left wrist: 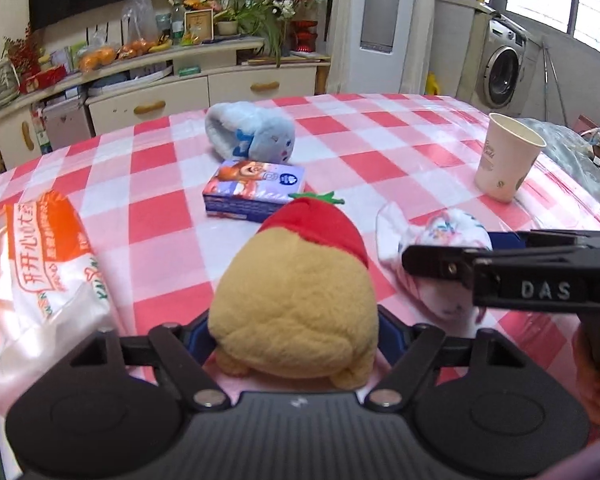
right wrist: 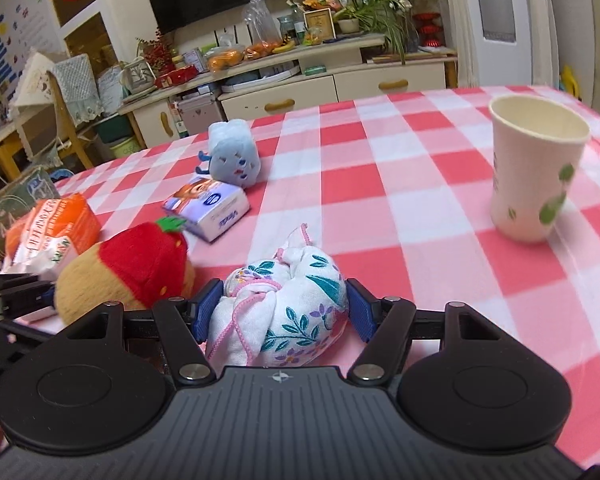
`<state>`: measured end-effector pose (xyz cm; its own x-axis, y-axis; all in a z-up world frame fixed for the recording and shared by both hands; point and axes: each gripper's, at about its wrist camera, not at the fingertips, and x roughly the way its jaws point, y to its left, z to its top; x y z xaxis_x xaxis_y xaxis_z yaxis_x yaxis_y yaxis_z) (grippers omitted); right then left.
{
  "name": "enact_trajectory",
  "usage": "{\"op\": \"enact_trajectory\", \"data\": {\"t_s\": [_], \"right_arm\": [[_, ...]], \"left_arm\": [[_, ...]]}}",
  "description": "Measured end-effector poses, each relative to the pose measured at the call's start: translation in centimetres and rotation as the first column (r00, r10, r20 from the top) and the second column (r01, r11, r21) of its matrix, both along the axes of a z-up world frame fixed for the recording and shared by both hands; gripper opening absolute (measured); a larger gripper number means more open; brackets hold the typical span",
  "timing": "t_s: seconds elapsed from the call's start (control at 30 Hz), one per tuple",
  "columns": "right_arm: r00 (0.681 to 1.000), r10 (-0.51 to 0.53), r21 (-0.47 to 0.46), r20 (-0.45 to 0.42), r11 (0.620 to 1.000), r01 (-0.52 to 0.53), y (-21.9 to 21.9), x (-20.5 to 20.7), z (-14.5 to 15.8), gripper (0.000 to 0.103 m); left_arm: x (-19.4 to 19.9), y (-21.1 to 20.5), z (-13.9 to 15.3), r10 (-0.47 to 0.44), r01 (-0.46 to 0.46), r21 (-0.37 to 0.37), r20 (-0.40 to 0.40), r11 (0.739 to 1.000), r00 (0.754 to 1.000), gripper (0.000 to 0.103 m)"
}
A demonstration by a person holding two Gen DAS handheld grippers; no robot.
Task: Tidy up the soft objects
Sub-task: 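Close the right tool on the floral bundle while the left tool grasps the brown bear plush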
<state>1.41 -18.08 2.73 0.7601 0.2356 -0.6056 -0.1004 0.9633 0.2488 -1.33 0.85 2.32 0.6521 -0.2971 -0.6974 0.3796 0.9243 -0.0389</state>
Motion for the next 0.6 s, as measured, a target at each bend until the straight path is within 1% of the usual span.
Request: {"op": "enact_trajectory", "data": {"t_s": [0.13,0.3,0.5,0.6], "right_arm": [[1.000,-0.005,0.012,-0.008,1.000,0.005,0.4,-0.9,0.0,0.081],[1.000,-0.021,0.012,-0.002,1.000,0.021,0.5,-2.1,0.5,0.081],[0.999,-0.043,0.010,0.007,0.999,0.042,0.4,-3.3,1.4,0.081],[0.999,-0.051,0.006,0.012,0.999,0.051,0.7,-3.8,1.8,0.081]], "left_arm": [[-0.4,0.1,0.0,0.006,-0.006,-0.005,0.015,1.000,1.000,0.073],[-1.0,0.7,0.2,0.041,-0.041,-0.029,0.006,0.999,0.999,0.071],[-2.0,1.5,1.5,0.051,-0.049,-0.074,0.018,0.996,0.999,0.071],[-2.6,1.9,2.4,0.049,-0.045,-0.089,0.038,0.995,0.998,0.071]]}}
